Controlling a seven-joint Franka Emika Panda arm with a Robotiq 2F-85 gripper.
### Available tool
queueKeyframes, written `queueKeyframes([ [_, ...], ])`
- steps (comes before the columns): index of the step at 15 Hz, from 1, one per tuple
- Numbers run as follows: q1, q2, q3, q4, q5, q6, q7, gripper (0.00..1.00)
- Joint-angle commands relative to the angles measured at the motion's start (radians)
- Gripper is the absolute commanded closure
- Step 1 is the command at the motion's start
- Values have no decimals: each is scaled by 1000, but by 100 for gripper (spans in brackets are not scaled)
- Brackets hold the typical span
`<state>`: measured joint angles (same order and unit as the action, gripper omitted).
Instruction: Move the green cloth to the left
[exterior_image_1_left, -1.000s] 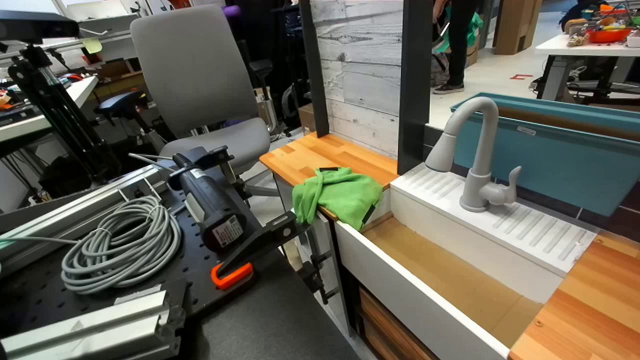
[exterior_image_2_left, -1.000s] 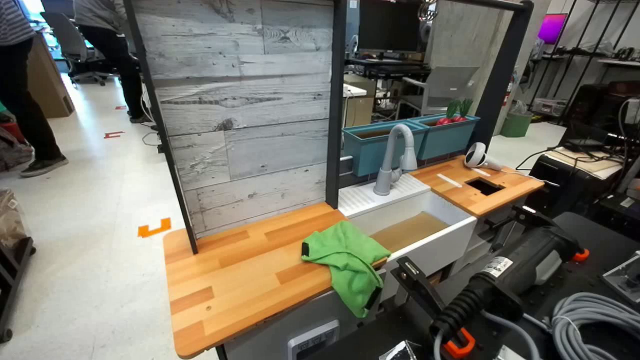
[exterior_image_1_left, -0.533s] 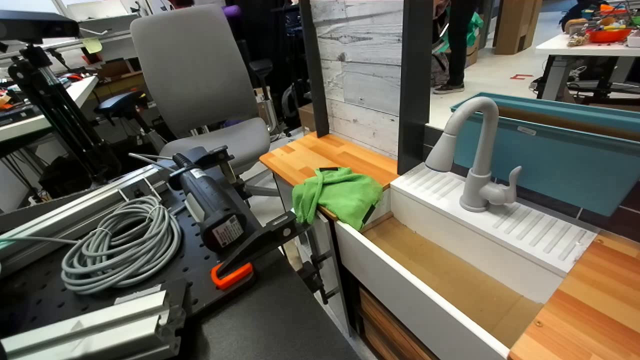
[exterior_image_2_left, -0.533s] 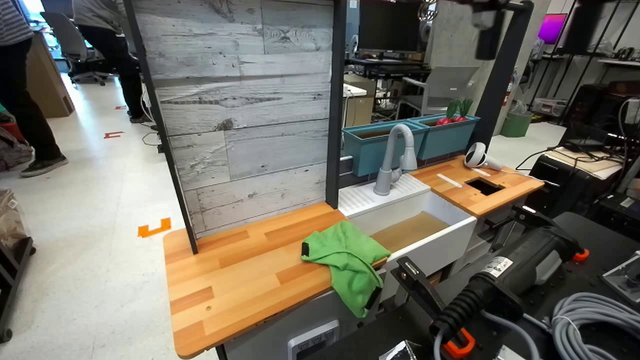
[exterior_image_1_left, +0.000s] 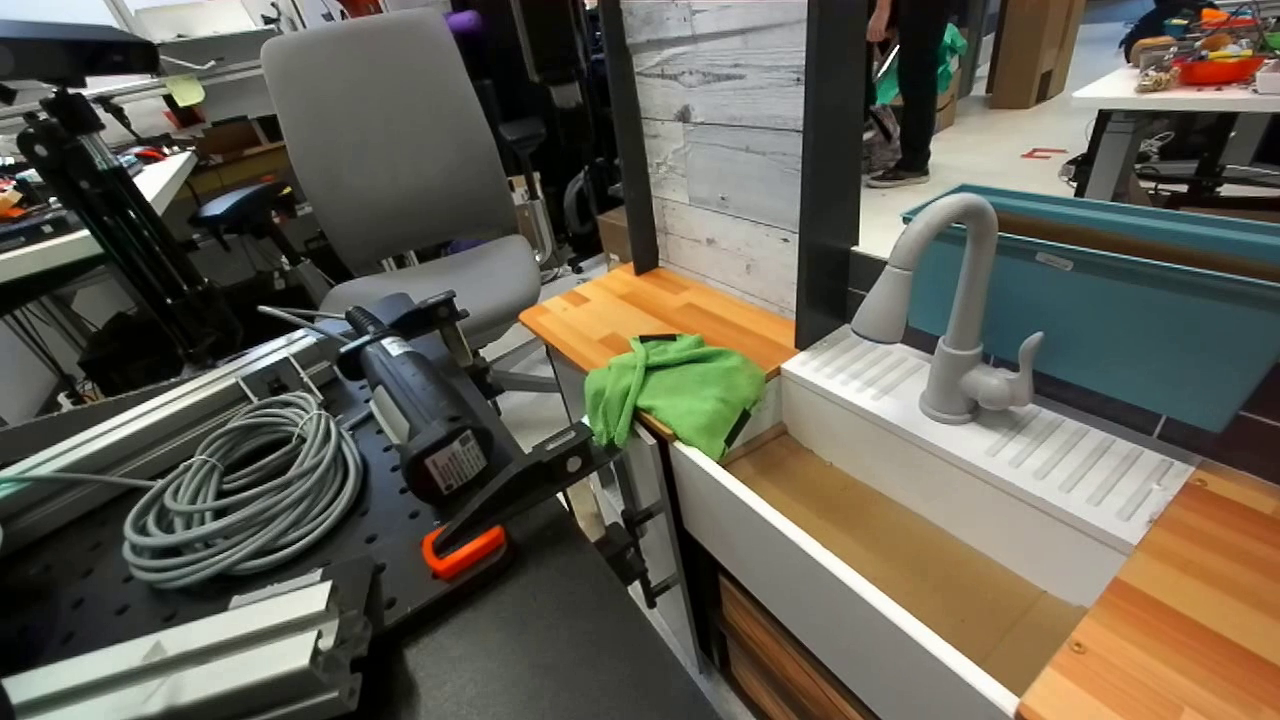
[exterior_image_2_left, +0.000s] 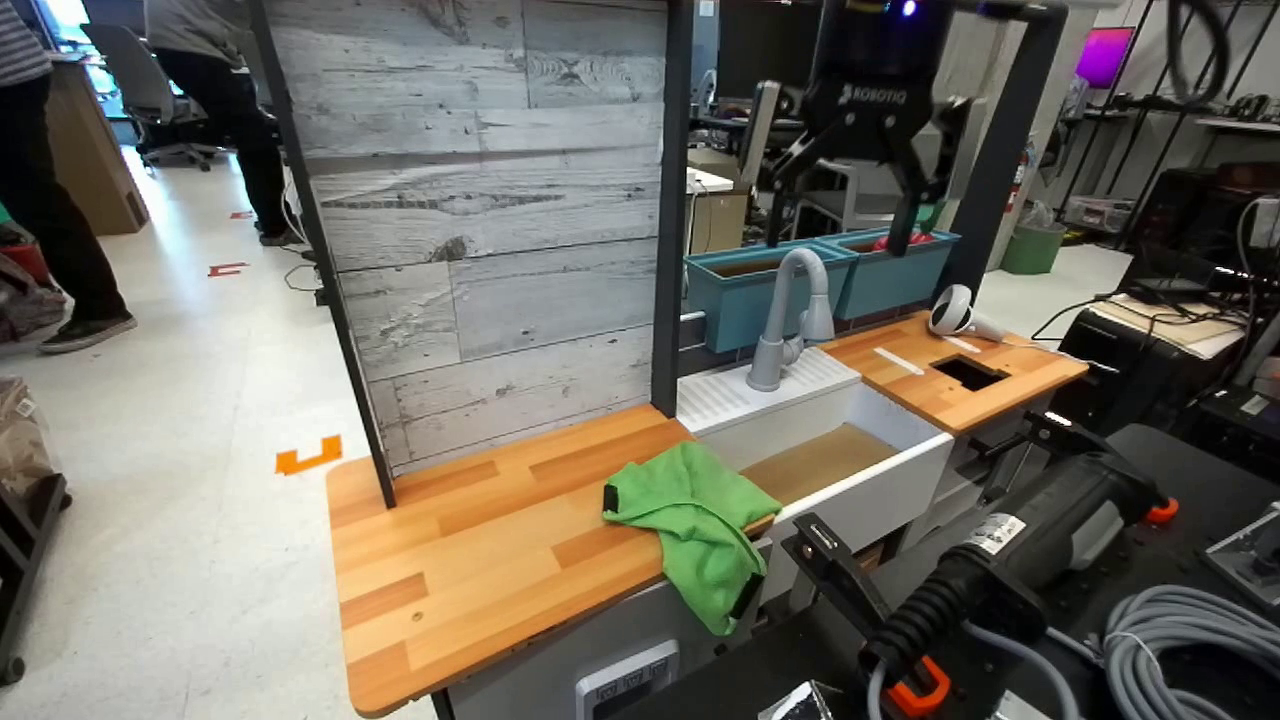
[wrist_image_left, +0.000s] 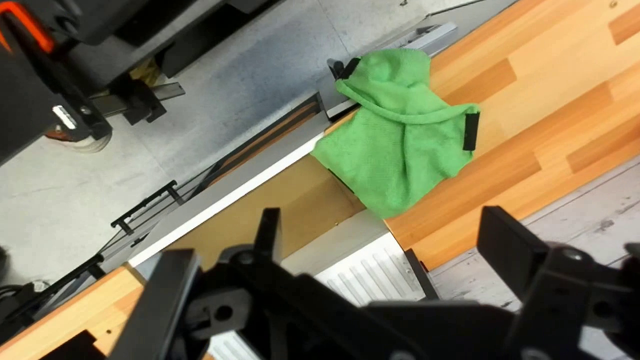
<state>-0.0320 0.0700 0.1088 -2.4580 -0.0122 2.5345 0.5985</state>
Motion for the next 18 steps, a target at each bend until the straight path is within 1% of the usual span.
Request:
queueKeyframes([
  [1,31,260,-51,158,62,58,-14,0],
  [2,37,325,-66,204,70,39,-16,0],
  [3,54,194,-75,101,61,38,-18,0],
  [5,60,300,-91,167,77,38,-25,0],
  [6,61,326,-94,187,80,38,-26,0],
  [9,62,337,-94,204,84,38,-26,0],
  [10,72,342,-98,195,90,88,-10,0],
  [12,100,383,-112,213,91,140,8,0],
  [15,152,504,-123,272,105,236,26,0],
  [18,202,645,-137,354,122,276,36,0],
])
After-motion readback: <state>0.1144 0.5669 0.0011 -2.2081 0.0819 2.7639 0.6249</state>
